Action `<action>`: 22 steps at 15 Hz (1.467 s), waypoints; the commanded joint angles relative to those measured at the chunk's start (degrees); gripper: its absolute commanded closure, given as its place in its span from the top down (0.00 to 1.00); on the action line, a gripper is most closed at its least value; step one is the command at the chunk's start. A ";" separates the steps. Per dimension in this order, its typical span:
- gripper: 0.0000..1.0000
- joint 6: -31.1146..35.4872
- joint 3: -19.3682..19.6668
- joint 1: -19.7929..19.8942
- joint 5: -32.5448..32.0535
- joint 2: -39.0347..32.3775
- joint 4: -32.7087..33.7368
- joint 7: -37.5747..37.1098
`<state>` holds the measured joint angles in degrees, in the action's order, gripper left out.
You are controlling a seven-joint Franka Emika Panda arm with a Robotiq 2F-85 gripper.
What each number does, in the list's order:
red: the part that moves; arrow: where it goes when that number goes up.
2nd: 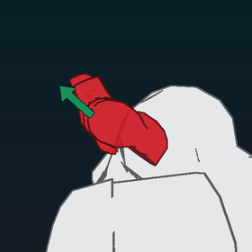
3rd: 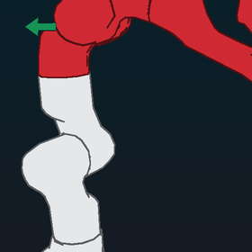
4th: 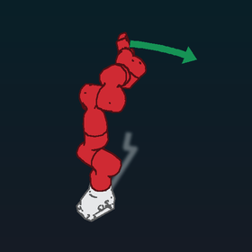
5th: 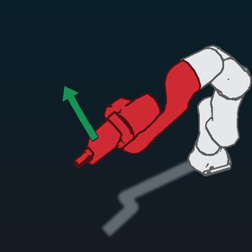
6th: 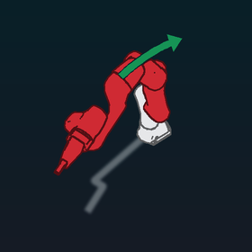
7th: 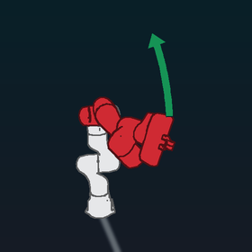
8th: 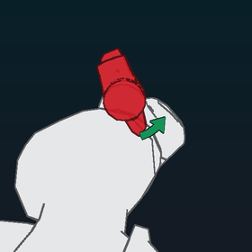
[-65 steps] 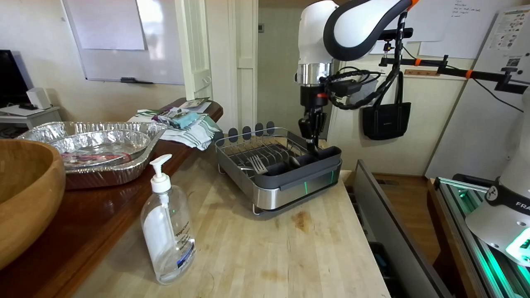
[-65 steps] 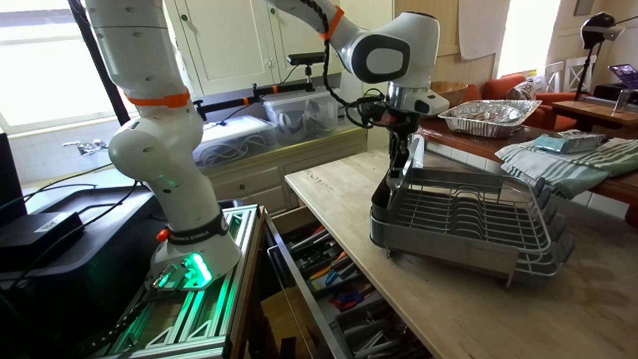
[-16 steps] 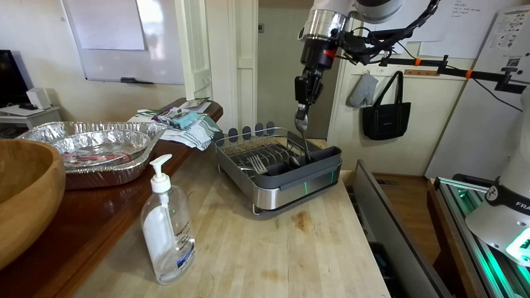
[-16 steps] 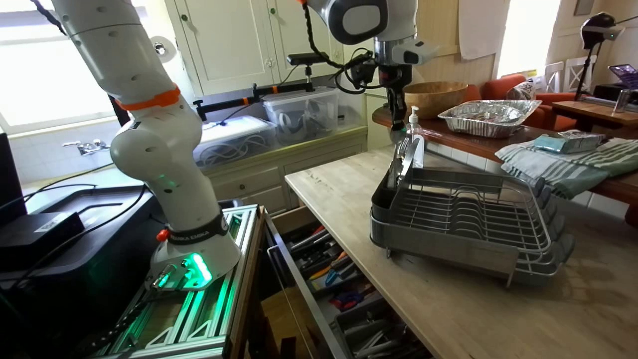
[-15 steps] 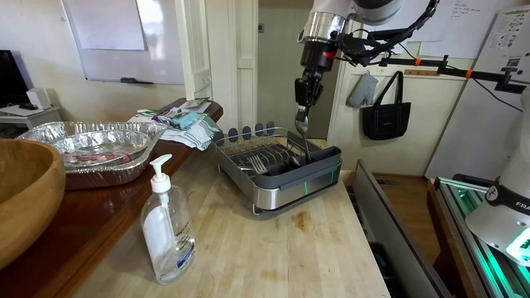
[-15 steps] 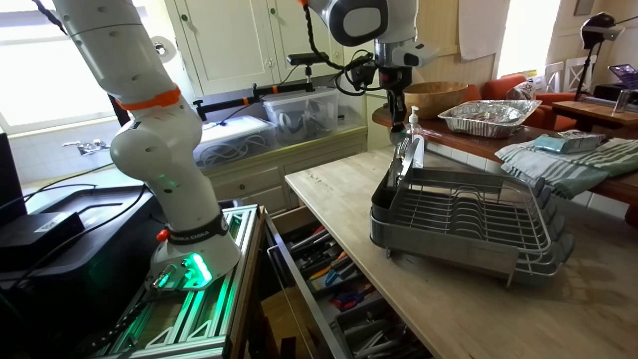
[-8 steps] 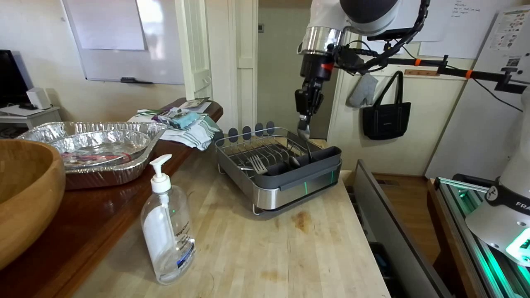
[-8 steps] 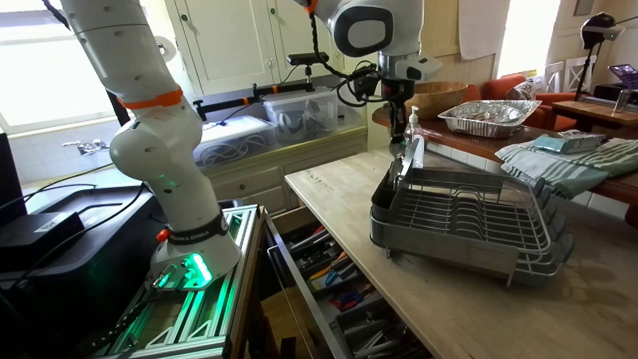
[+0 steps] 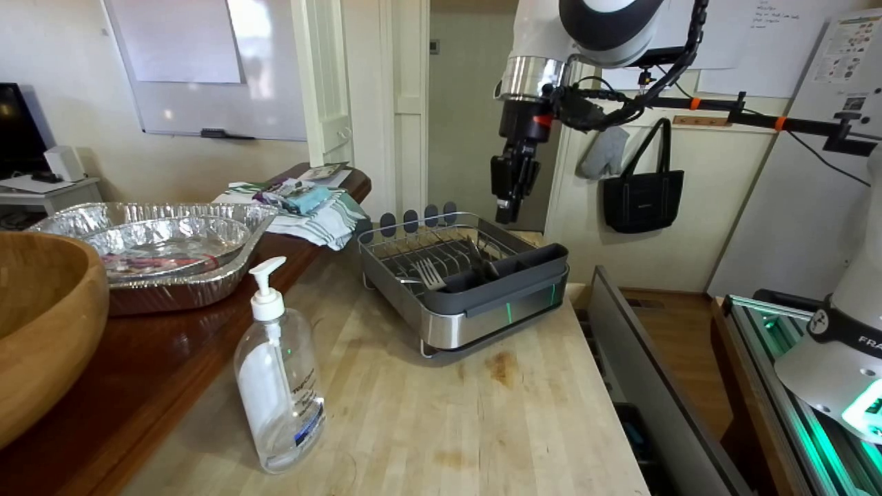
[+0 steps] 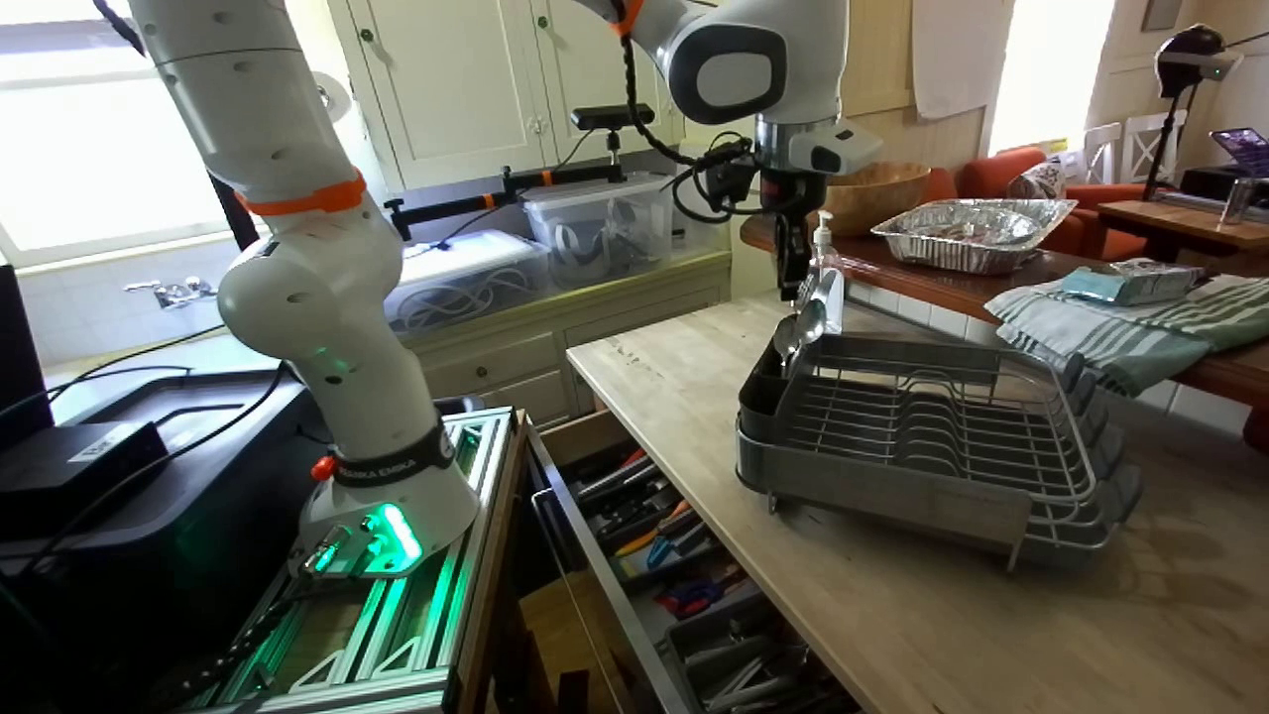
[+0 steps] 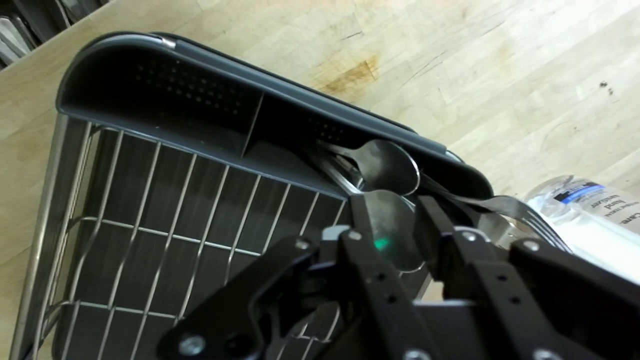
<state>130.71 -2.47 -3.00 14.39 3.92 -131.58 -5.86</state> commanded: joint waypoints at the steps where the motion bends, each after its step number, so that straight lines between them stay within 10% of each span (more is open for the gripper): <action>1: 0.58 0.89 0.00 0.20 -0.84 0.09 -0.54 -0.35; 8: 1.00 1.57 -0.32 -0.07 0.04 0.14 1.77 -1.38; 22: 1.00 -5.34 -2.00 -1.56 -3.58 -9.69 15.14 -18.72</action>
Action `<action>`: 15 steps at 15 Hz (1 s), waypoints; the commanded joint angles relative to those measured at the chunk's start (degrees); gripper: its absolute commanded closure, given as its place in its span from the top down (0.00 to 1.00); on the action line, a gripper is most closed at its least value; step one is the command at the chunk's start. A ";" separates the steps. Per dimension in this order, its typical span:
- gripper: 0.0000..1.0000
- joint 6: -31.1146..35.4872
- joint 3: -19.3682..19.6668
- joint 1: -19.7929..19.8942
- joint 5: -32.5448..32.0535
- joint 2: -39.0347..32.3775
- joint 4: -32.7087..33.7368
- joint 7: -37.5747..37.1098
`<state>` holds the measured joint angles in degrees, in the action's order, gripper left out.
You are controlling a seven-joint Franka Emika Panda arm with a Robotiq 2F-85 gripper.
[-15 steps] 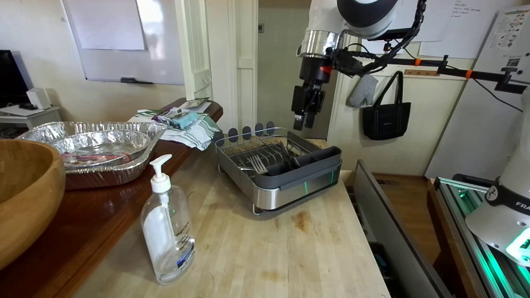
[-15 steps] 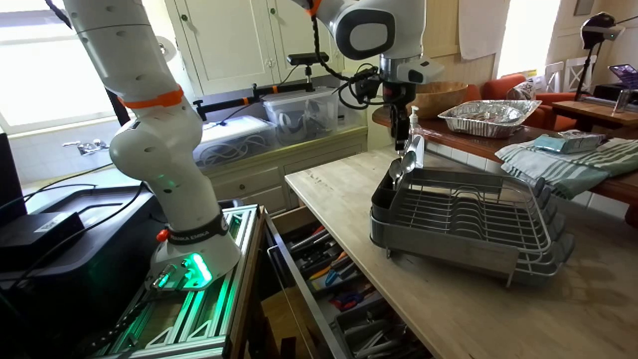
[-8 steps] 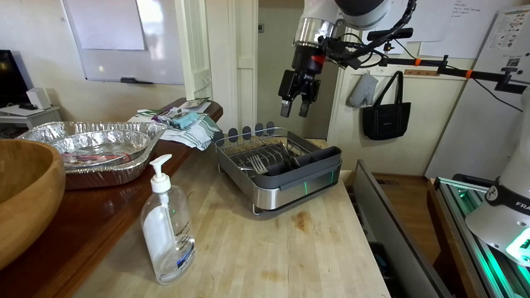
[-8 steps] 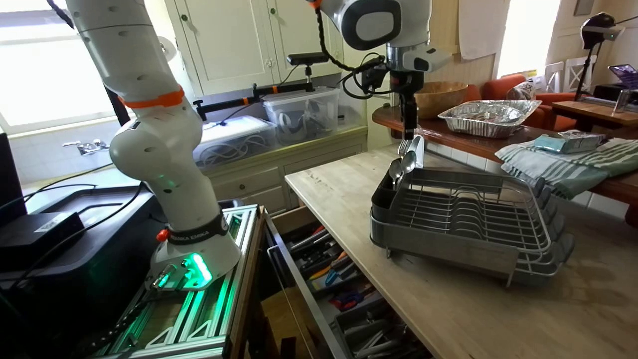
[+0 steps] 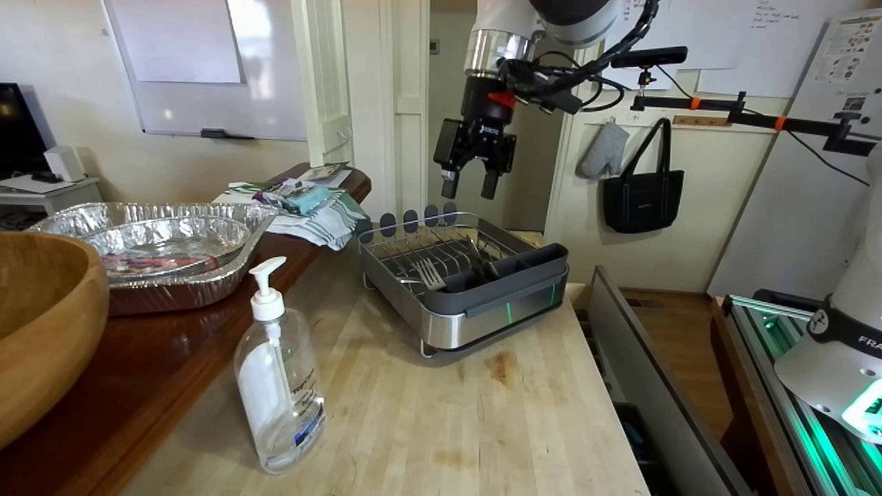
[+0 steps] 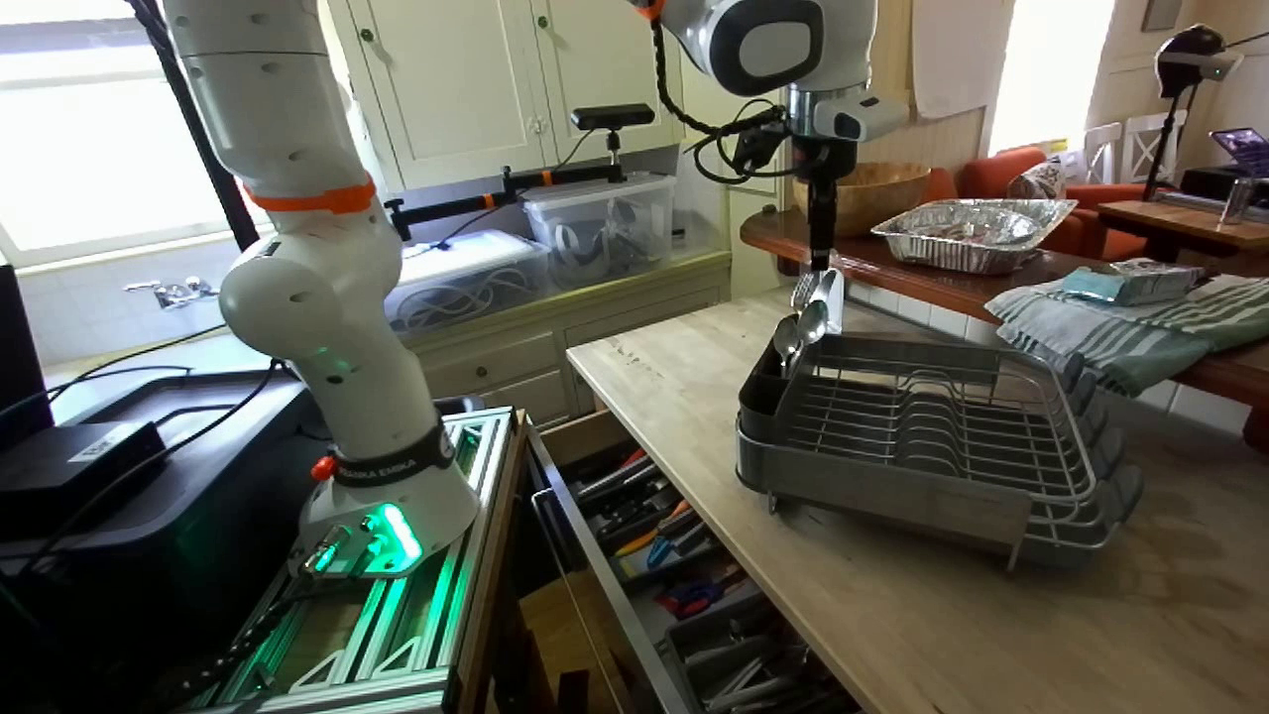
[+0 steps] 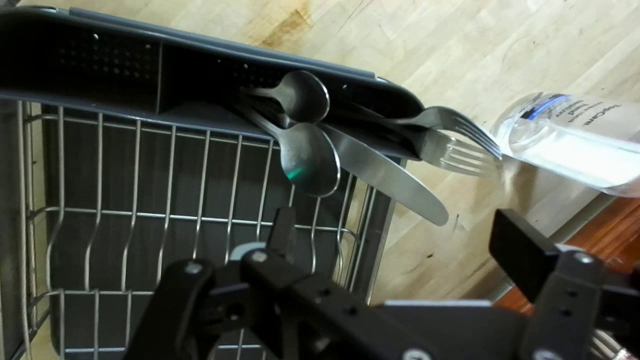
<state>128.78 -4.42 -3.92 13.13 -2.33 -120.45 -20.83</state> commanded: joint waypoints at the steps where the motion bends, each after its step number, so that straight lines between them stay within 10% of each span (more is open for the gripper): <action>1: 1.00 -3.85 -0.04 -0.83 -3.01 -4.36 4.84 -4.69; 11: 0.98 -5.19 0.08 -3.10 -4.39 -10.85 10.48 -7.15; 15: 0.64 -5.43 0.31 -3.64 -4.83 -12.62 11.88 -7.24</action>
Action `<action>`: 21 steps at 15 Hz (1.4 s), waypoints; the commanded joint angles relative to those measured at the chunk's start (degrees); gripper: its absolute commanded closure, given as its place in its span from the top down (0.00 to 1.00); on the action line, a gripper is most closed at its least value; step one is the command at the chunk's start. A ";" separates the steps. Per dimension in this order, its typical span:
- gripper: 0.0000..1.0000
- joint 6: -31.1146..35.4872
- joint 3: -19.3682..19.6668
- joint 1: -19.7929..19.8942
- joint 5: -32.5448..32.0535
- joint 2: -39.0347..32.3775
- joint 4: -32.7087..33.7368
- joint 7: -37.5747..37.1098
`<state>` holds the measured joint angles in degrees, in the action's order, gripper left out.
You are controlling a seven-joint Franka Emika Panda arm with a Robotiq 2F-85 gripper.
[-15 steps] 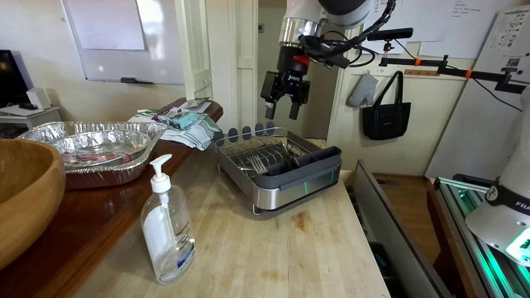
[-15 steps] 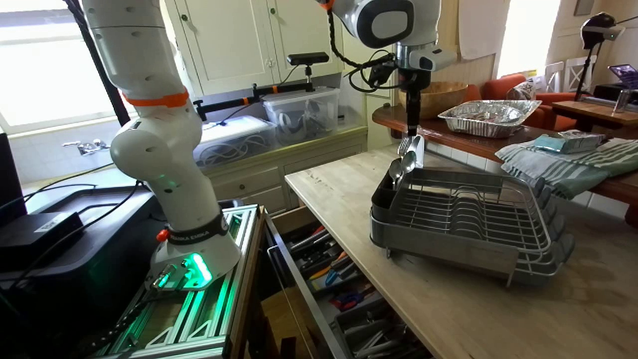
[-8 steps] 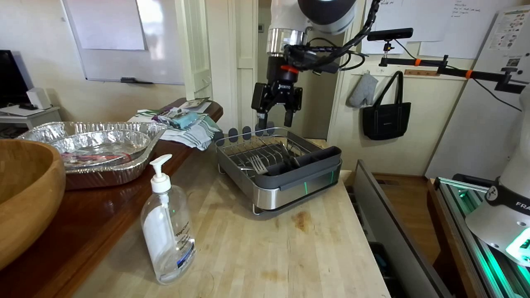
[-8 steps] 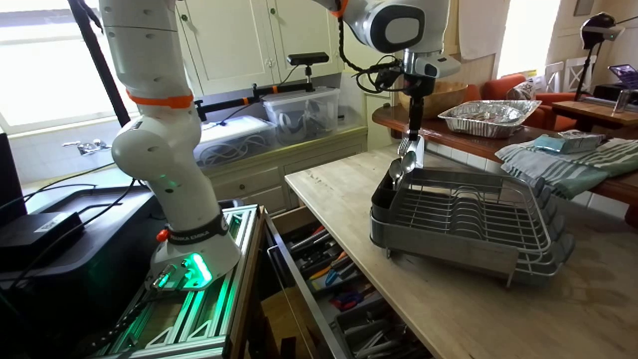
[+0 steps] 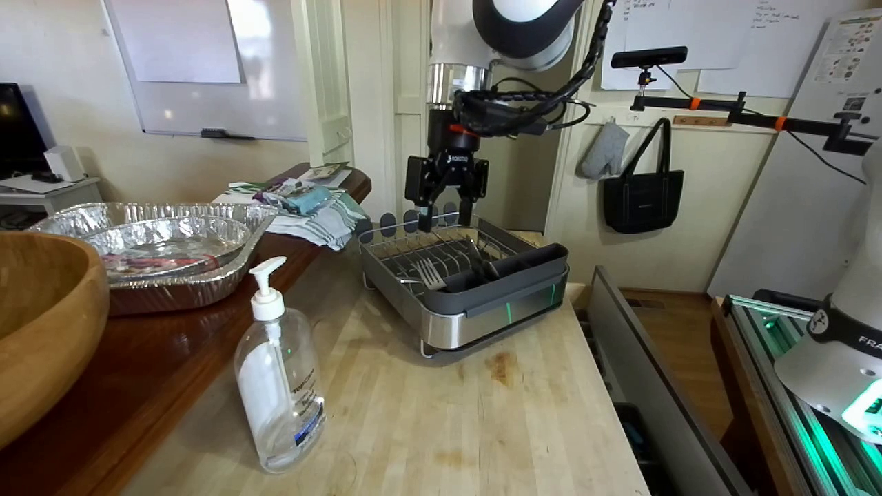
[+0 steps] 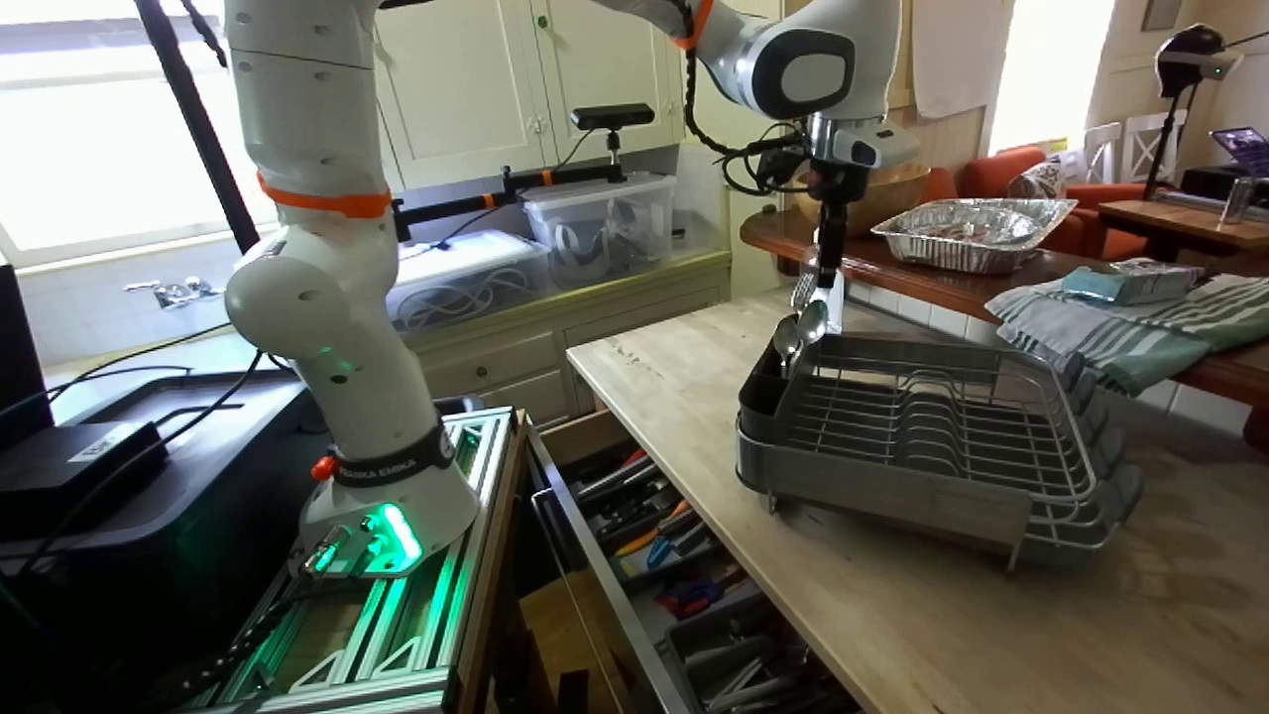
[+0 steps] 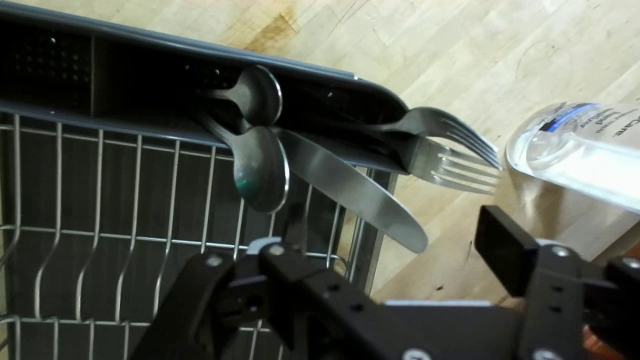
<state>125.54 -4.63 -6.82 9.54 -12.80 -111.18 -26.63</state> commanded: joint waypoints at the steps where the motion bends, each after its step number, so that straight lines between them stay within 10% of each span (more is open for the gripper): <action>1: 0.56 -2.18 0.56 -0.80 -1.34 -2.47 2.85 -1.36; 8: 0.03 -2.78 0.76 -1.21 -2.13 -3.14 3.89 -1.33; 21: 0.02 -10.53 0.55 -1.00 -5.73 4.91 2.19 -0.79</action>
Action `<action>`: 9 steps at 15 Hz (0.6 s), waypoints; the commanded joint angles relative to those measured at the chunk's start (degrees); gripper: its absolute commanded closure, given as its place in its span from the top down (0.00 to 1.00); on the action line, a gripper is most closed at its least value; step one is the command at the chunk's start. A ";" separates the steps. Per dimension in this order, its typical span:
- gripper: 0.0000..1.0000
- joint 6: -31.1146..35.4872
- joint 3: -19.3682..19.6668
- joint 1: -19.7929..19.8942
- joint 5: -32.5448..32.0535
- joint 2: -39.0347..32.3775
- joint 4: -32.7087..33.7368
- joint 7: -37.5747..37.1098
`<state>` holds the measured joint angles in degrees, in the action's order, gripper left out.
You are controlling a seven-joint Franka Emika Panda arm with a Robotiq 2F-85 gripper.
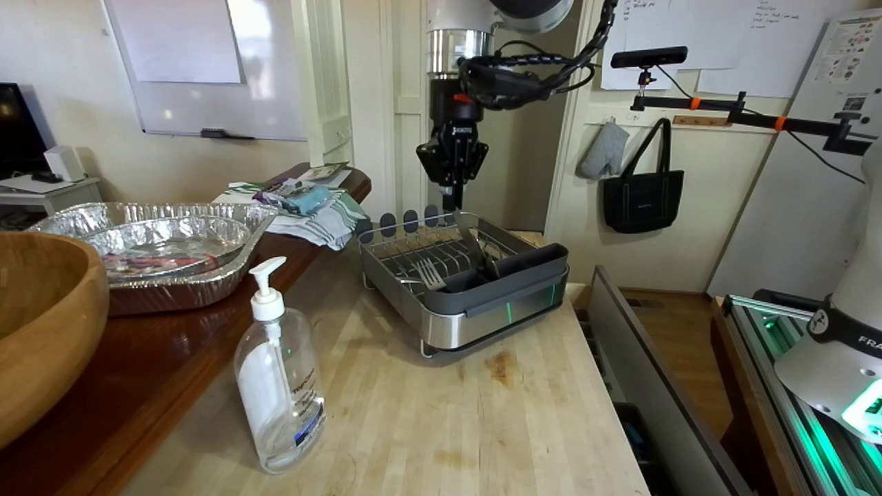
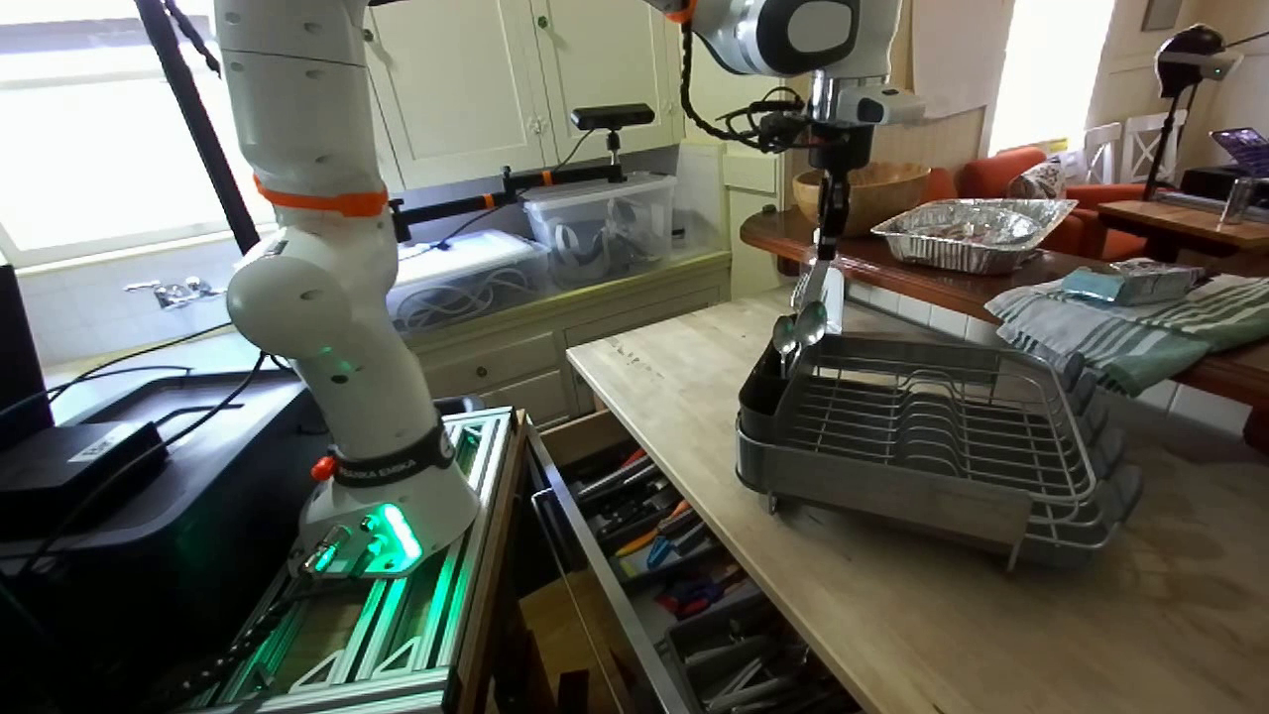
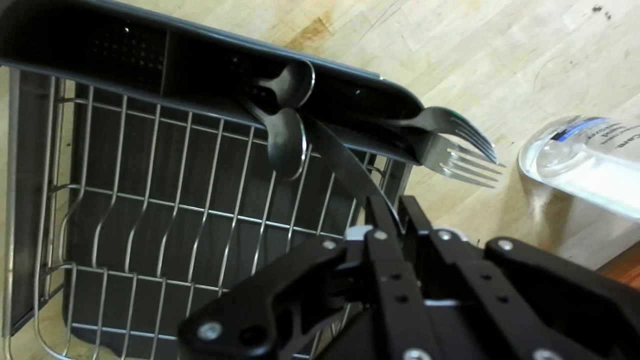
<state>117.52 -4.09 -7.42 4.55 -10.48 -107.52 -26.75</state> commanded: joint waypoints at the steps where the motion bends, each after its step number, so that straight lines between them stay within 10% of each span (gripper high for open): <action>1: 0.01 -2.76 -0.02 -0.38 -1.15 3.25 -1.68 -0.82; 9: 0.01 -3.50 -0.22 0.29 -2.09 8.04 -4.31 -0.16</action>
<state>114.66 -4.01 -7.26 2.43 -5.42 -109.60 -26.74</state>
